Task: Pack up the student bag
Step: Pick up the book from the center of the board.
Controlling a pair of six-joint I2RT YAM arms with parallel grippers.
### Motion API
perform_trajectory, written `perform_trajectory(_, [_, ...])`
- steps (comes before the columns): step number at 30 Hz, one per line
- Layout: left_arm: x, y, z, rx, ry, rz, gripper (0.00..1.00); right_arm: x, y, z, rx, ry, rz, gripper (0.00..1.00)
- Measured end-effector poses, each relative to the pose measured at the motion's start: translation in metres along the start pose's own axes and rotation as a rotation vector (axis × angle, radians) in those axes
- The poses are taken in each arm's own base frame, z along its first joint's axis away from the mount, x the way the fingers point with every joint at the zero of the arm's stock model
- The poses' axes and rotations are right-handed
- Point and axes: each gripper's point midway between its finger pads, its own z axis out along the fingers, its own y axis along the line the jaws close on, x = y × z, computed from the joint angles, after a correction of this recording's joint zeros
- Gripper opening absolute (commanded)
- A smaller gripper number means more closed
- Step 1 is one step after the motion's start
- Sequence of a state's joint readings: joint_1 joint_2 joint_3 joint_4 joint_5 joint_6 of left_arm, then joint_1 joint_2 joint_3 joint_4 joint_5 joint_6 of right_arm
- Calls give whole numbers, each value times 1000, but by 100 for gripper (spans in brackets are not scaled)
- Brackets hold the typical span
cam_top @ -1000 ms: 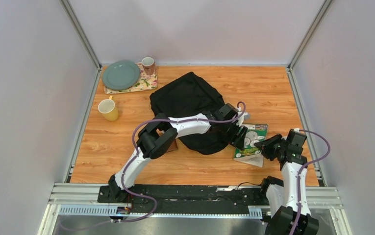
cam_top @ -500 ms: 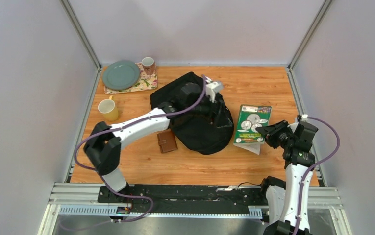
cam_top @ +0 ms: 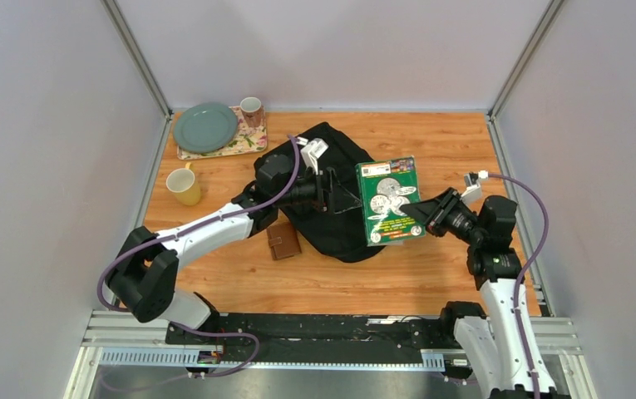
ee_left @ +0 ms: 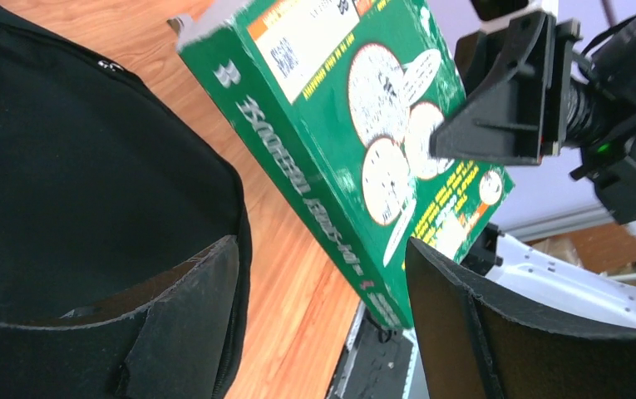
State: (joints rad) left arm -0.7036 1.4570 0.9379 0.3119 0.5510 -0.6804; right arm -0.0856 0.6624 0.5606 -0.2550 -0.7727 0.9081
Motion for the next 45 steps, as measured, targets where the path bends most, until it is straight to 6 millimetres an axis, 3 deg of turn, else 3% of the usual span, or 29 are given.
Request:
perform_trajectory(9, [-17, 0, -5, 19, -100, -49, 82, 15, 8, 22, -65, 102, 24, 0])
perform_trajectory(19, [-19, 2, -11, 12, -117, -50, 82, 19, 20, 23, -111, 130, 21, 0])
perform_trajectory(27, [-7, 2, -4, 76, -64, -104, 82, 27, 36, 11, -193, 118, 14, 0])
perform_trajectory(37, [1, -8, 3, 190, -18, -156, 83, 48, 32, 17, -214, 232, 32, 0])
perform_trajectory(39, [0, -12, 2, 206, -18, -148, 74, 52, 30, 19, -214, 257, 28, 0])
perform_trajectory(40, [0, -13, 2, 211, -16, -146, 56, 54, 29, 19, -213, 264, 22, 0])
perform_trajectory(42, [0, -13, 2, 214, -12, -149, 39, 56, 26, 20, -206, 278, 5, 0])
perform_trajectory(43, [0, -12, 1, 214, -11, -149, 20, 56, 26, 20, -207, 287, -3, 1])
perform_trajectory(45, [1, -13, 1, 212, -2, -175, 0, 54, 26, 23, -197, 294, -39, 22])
